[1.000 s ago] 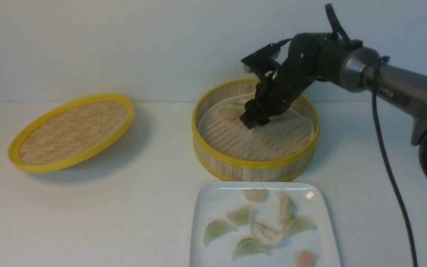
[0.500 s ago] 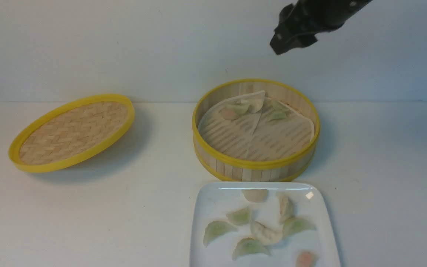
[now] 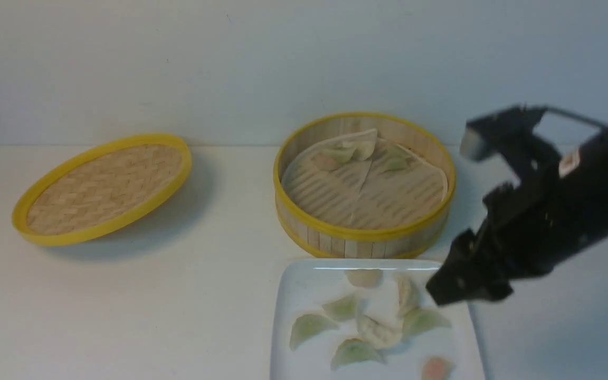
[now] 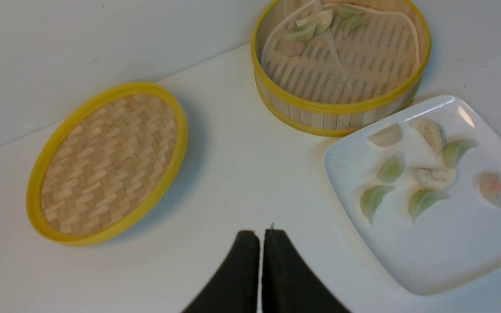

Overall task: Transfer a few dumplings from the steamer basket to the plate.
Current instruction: Use the right arm to put the dumpling into the plate

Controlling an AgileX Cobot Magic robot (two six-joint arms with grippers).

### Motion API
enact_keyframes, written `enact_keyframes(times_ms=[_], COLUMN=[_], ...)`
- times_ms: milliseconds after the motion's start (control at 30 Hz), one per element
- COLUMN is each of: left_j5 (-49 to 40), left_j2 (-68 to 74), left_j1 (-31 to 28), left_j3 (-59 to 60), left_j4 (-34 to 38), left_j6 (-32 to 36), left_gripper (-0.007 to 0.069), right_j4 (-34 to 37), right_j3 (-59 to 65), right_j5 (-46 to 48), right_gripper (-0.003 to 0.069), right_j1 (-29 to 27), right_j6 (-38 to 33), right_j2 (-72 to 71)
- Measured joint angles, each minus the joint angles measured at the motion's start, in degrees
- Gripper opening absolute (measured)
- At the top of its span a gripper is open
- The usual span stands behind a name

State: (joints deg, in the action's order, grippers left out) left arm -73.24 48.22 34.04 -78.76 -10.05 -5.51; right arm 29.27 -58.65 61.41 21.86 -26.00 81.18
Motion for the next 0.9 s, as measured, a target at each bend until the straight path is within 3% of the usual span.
enact_keyframes(times_ms=[233, 467, 700, 867, 900], left_j5=[0.0, 0.0, 0.0, 0.0, 0.0], left_j2=[0.0, 0.0, 0.0, 0.0, 0.0], left_j1=[0.0, 0.0, 0.0, 0.0, 0.0], left_j3=[0.0, 0.0, 0.0, 0.0, 0.0], left_j4=[0.1, 1.9, 3.7, 4.8, 5.2], left_j6=[0.0, 0.0, 0.0, 0.0, 0.0], left_gripper=[-0.0006, -0.0006, -0.0006, -0.0006, -0.0006], right_j4=[8.1, 8.6, 8.9, 8.8, 8.5], right_j3=[13.4, 14.0, 14.0, 14.0, 14.0], right_j5=[-14.0, -24.2, -28.6, -28.9, -28.8], right_gripper=[0.0311, 0.0311, 0.0314, 0.0407, 0.0461], right_j1=[3.3, 9.8, 10.2, 10.2, 10.2], right_j6=[-10.2, -10.1, -9.9, -9.9, -9.9], right_j2=[3.4, 9.3, 12.6, 12.6, 12.6])
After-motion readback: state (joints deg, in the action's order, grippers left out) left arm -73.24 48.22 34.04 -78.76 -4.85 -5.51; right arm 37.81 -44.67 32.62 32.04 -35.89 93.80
